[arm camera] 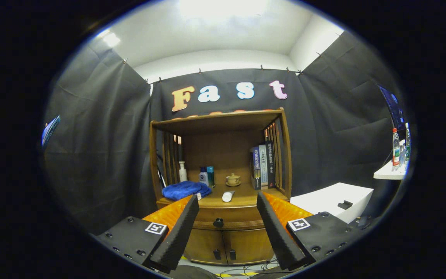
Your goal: Pull open the drawer, take out the items inside it, and place them on the countertop above the cabinet.
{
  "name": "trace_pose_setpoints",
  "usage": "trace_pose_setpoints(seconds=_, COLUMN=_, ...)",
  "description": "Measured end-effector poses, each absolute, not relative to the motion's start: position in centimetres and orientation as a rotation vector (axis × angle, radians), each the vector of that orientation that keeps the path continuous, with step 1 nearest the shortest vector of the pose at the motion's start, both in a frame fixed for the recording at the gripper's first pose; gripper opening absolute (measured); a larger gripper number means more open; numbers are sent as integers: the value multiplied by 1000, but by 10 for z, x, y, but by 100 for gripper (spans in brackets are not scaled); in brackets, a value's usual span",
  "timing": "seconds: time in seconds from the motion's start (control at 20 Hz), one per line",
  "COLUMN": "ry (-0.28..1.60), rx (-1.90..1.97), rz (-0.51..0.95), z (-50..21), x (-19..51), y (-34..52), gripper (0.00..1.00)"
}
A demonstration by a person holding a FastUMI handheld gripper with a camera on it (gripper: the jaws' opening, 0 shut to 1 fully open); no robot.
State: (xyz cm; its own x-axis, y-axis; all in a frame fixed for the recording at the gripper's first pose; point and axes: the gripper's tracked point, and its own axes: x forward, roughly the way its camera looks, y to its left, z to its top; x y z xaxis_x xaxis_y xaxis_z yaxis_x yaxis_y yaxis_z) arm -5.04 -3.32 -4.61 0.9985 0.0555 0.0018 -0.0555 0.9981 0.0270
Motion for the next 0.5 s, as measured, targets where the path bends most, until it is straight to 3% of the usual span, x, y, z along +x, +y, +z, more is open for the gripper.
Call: trace_pose_setpoints(seconds=0.5, ry=-15, rx=52, rz=15, z=-49, x=-52, y=-47, gripper=98)
